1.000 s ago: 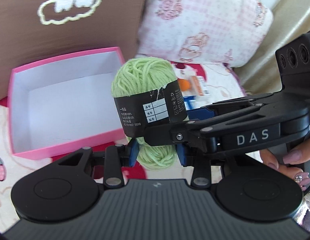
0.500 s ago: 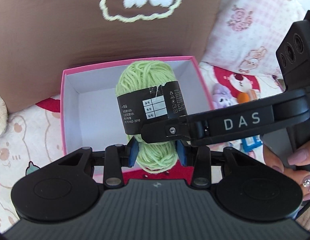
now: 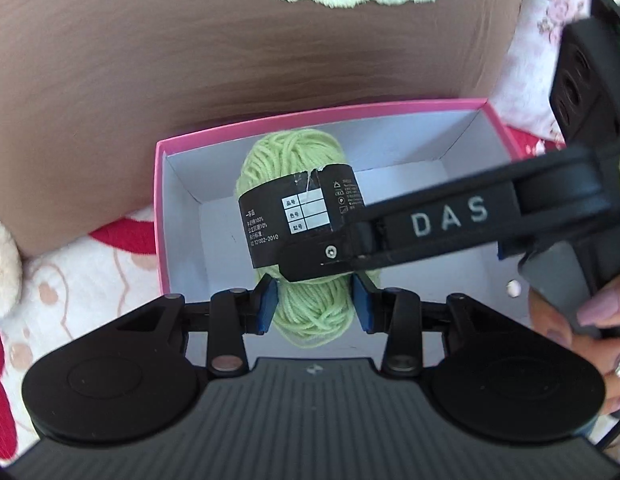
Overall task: Organize objects
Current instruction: 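Lift the green yarn ball with the left gripper and carry it over the pink box, then lower the yarn ball into the pink box and open the left gripper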
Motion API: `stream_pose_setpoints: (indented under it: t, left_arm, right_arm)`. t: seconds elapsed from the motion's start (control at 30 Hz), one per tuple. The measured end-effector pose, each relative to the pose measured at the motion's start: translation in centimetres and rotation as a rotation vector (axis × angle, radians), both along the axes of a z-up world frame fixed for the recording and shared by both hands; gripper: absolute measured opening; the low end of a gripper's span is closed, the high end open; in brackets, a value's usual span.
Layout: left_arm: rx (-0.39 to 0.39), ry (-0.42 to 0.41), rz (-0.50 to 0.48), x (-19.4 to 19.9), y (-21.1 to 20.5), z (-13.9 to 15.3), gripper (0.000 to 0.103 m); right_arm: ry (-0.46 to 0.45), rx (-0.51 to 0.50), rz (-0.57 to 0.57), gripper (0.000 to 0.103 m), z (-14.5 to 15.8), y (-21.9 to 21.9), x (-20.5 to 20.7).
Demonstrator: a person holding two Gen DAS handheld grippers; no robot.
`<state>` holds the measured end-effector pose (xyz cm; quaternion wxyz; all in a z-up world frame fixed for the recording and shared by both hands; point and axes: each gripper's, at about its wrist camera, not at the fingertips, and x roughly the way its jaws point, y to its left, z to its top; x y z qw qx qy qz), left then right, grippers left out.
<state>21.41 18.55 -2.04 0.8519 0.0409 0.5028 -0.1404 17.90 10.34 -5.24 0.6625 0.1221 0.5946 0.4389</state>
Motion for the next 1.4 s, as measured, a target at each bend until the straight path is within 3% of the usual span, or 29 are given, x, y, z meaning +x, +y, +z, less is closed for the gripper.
stream_pose_setpoints:
  t: [0.23, 0.4, 0.5, 0.67, 0.83, 1.0, 1.23, 1.4]
  left_arm:
    - [0.047, 0.021, -0.008, 1.6, -0.1, -1.1, 0.038]
    - [0.088, -0.011, 0.004, 1.8, -0.9, -1.8, 0.036]
    - [0.104, -0.015, 0.005, 1.9, -1.5, -2.0, 0.035]
    - [0.112, -0.002, 0.033, 2.1, -1.5, -2.5, 0.033]
    - [0.152, 0.008, 0.073, 1.7, -1.4, -2.7, 0.032]
    - [0.211, -0.057, 0.092, 1.6, -2.2, -2.8, 0.026]
    - [0.153, -0.065, 0.143, 1.4, -2.3, -2.6, 0.027]
    - [0.071, -0.059, 0.186, 0.6, -1.9, -1.4, 0.028]
  right_arm:
    - [0.002, -0.002, -0.012, 0.061, -1.3, 0.8, 0.6]
    - [-0.088, -0.058, 0.016, 0.056, -1.4, 1.4, 0.6]
    - [-0.042, -0.017, 0.034, 0.050, -1.6, 1.5, 0.8]
    - [-0.070, -0.049, 0.022, 0.049, -1.7, 1.5, 1.3]
    - [-0.055, -0.032, 0.006, 0.030, -2.7, 1.3, 1.9]
    - [-0.039, -0.005, 0.005, 0.029, -3.2, 1.5, 2.1]
    - [-0.034, 0.006, 0.012, 0.029, -2.4, 0.7, 1.9]
    - [-0.236, -0.054, 0.080, 0.030, 0.6, -1.1, 0.6]
